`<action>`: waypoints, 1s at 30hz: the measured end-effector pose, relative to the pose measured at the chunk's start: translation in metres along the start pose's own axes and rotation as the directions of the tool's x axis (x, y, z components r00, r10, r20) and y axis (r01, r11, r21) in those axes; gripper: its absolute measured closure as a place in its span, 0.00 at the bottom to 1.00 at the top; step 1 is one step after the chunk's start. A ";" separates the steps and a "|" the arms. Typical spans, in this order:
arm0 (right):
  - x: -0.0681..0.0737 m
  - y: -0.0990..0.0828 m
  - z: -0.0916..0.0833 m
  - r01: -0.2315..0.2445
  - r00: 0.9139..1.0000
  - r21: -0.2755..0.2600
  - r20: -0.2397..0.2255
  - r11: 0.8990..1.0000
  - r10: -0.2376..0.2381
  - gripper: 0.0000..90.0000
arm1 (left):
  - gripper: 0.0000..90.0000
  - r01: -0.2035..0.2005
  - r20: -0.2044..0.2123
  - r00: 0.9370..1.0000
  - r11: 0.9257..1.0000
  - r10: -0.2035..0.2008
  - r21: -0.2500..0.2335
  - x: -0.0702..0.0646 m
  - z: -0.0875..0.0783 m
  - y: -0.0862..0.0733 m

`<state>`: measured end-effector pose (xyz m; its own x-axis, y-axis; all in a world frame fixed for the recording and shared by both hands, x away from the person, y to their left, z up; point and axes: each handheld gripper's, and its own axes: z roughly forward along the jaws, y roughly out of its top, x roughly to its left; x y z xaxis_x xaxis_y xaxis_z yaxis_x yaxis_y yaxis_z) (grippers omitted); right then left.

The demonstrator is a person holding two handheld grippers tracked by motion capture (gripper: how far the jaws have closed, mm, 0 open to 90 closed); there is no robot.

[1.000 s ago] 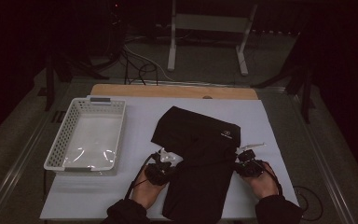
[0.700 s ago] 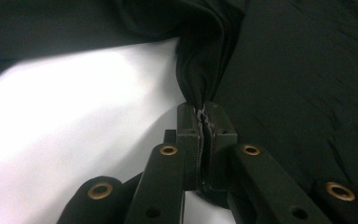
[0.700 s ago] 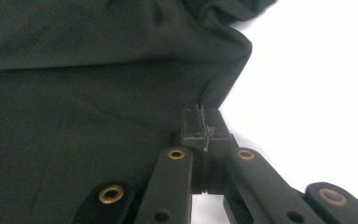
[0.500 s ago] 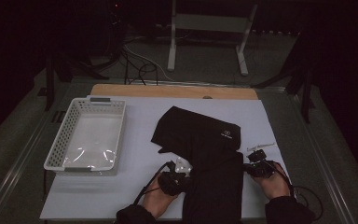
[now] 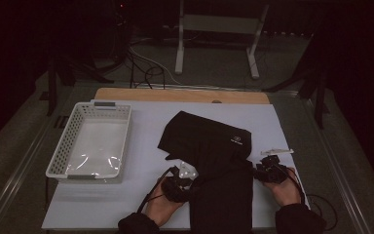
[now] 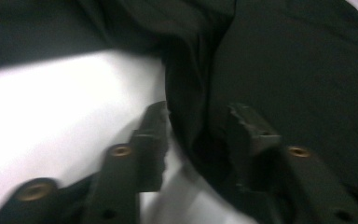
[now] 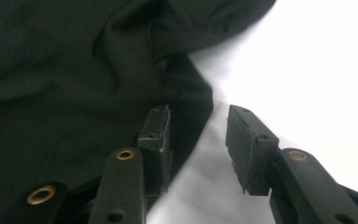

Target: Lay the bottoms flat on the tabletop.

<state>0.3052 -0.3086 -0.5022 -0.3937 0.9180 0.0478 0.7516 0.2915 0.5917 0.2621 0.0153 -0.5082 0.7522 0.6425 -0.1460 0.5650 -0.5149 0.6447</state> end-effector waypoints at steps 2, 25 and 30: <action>-0.001 0.002 0.004 0.004 1.000 -0.014 0.006 1.000 -0.004 0.65 | 0.58 0.008 -0.007 1.000 1.000 -0.008 -0.016 0.001 0.001 0.002; -0.009 0.006 0.008 0.020 1.000 0.001 0.021 1.000 -0.020 1.00 | 0.98 -0.052 0.081 0.995 0.999 0.051 0.004 -0.009 0.016 0.006; -0.017 0.003 0.005 -0.014 0.999 0.013 0.052 1.000 0.014 1.00 | 0.98 -0.076 0.113 0.991 0.997 0.076 -0.001 -0.023 0.020 0.007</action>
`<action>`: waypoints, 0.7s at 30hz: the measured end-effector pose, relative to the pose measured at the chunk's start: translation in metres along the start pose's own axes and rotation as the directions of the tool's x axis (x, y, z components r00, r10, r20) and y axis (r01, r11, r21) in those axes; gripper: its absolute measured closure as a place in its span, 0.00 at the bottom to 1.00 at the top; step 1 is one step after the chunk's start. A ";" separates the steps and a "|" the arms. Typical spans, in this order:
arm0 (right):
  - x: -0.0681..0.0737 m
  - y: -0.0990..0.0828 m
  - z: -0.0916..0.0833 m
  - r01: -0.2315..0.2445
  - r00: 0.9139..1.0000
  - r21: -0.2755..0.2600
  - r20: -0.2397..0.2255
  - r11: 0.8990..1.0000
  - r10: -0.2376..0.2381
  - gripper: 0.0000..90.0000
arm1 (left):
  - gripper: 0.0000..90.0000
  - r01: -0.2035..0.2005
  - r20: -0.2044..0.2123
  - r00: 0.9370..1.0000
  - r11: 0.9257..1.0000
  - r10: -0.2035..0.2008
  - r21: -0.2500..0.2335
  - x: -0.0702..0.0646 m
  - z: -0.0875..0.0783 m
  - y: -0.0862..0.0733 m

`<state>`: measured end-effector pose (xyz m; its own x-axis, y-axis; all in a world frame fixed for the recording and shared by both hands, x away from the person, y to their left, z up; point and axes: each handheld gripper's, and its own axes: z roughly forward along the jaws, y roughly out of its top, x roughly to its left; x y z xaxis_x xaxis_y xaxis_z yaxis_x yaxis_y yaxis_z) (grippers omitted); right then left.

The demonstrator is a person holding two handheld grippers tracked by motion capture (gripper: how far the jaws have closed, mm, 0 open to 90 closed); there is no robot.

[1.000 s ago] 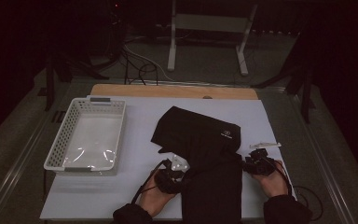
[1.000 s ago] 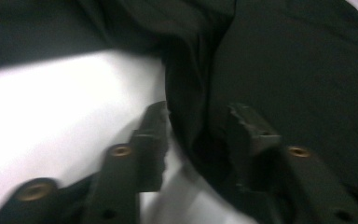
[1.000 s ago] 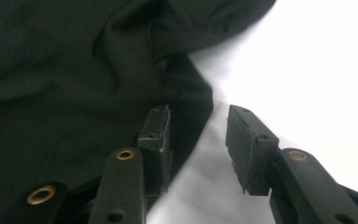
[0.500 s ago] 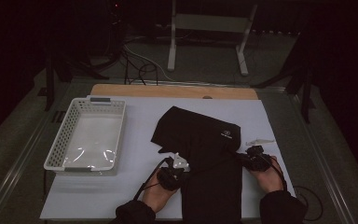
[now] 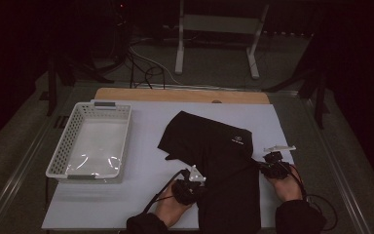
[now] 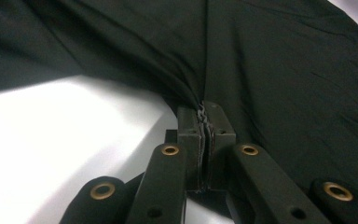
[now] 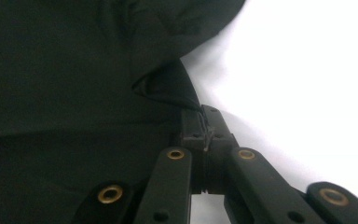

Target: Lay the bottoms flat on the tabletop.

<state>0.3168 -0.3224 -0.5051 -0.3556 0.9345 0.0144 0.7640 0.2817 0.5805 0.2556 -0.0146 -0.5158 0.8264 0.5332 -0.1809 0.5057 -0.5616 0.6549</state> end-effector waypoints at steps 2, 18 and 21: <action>-0.002 -0.001 -0.002 -0.006 1.000 0.011 0.006 1.000 0.005 1.00 | 0.98 -0.014 0.009 1.000 1.000 0.014 0.002 -0.005 0.002 0.001; 0.001 0.005 -0.013 -0.031 0.996 -0.121 -0.092 0.992 0.020 0.59 | 0.97 -0.011 -0.001 1.000 1.000 0.011 0.000 -0.003 0.000 0.000; 0.004 0.007 -0.010 -0.020 0.996 -0.118 -0.089 0.993 0.009 0.58 | 0.97 -0.004 -0.004 1.000 1.000 0.004 0.001 -0.001 -0.001 -0.001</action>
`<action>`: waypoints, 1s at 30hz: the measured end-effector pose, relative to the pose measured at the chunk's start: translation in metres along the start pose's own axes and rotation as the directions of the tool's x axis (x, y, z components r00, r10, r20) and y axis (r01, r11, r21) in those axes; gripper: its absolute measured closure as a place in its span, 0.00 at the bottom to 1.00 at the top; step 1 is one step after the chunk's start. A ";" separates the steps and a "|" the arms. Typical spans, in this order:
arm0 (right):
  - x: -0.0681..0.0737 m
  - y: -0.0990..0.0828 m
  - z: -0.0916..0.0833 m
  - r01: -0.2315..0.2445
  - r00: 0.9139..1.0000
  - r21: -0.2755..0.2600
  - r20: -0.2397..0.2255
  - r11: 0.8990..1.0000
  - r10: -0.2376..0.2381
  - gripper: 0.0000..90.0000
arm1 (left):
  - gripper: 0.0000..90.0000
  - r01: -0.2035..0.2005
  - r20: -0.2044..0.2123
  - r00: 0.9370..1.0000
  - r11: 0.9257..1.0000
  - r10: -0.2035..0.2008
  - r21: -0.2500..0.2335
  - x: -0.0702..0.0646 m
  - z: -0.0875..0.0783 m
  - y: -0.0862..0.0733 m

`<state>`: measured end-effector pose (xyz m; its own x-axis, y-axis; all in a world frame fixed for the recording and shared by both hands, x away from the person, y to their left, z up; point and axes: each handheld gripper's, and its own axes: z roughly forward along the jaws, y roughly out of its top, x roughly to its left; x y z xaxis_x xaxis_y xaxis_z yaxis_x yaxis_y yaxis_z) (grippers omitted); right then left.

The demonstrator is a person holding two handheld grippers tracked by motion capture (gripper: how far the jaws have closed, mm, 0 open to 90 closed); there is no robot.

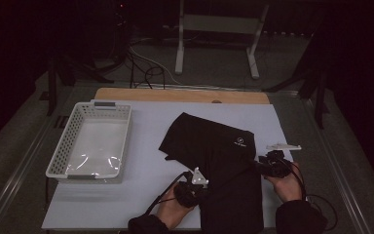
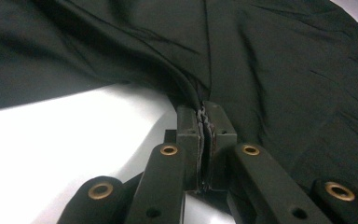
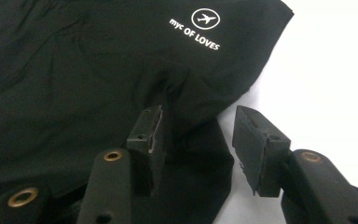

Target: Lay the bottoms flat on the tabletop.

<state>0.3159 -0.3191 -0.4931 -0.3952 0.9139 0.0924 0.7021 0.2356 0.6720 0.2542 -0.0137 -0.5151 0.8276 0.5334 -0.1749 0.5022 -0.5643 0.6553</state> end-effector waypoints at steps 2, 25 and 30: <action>0.000 0.002 0.001 -0.008 1.000 -0.009 0.005 1.000 0.008 0.58 | 0.97 0.001 -0.005 1.000 1.000 -0.001 0.001 0.002 -0.002 -0.001; -0.023 0.022 0.039 -0.123 0.988 0.015 0.099 0.992 0.121 0.66 | 0.96 0.035 -0.025 0.999 0.999 -0.035 0.002 0.013 -0.007 -0.006; -0.026 0.024 0.044 -0.145 0.986 0.038 0.086 0.989 0.141 0.91 | 0.96 0.042 -0.020 0.999 0.999 -0.042 -0.001 0.014 -0.007 -0.006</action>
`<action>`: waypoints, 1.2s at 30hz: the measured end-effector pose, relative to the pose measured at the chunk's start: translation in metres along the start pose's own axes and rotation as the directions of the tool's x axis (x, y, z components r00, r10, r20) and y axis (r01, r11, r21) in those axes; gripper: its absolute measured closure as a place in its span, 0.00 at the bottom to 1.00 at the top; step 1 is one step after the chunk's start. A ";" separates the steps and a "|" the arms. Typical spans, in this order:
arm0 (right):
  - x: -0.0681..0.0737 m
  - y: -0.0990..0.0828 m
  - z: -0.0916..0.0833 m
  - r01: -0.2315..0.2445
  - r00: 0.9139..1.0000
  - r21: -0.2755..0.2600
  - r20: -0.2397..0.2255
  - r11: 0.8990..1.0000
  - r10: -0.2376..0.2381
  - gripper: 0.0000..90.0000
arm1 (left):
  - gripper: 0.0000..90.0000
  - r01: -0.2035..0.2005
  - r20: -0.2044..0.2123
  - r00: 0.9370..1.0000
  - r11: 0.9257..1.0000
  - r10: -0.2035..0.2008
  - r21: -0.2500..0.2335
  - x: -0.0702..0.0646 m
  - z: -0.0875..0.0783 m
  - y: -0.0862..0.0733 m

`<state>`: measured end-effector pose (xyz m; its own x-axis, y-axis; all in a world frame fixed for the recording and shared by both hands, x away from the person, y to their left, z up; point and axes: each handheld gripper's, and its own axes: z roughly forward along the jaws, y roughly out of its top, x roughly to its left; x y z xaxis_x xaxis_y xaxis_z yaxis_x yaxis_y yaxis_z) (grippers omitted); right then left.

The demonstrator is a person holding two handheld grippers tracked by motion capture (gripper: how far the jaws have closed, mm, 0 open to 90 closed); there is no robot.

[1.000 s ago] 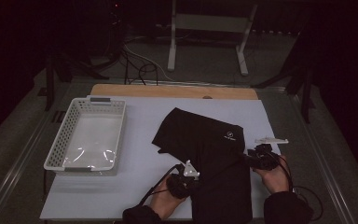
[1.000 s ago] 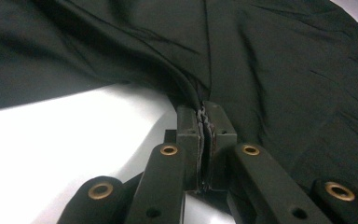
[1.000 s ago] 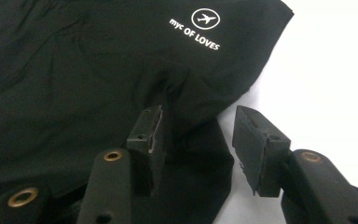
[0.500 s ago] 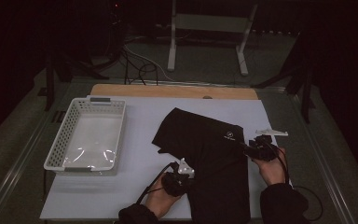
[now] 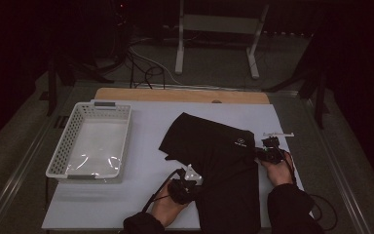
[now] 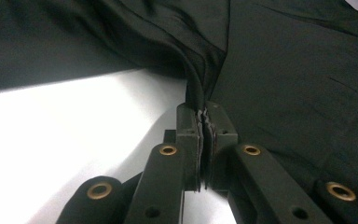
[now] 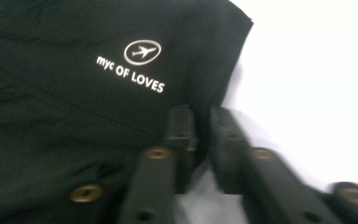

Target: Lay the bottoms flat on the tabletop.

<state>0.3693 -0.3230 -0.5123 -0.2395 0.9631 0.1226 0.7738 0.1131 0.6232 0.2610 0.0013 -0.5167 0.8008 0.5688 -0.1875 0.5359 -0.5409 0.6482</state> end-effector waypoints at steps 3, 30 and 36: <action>-0.001 0.002 0.001 0.000 1.000 0.005 0.012 1.000 0.000 0.95 | 0.96 0.005 0.001 1.000 1.000 -0.005 -0.004 0.000 0.000 0.000; 0.001 0.010 -0.024 0.023 1.000 -0.100 -0.013 0.995 -0.025 0.40 | 0.38 0.019 -0.021 1.000 0.995 -0.021 -0.098 -0.001 -0.007 0.006; 0.015 -0.005 -0.039 0.049 0.997 -0.134 -0.049 0.990 -0.056 0.30 | 0.22 0.052 -0.050 0.997 0.985 -0.061 -0.165 0.008 -0.020 0.007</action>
<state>0.3391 -0.3185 -0.4833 -0.3114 0.9420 0.1253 0.6757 0.1268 0.7262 0.2659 0.0142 -0.4993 0.7520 0.6313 -0.1894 0.5257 -0.4011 0.7502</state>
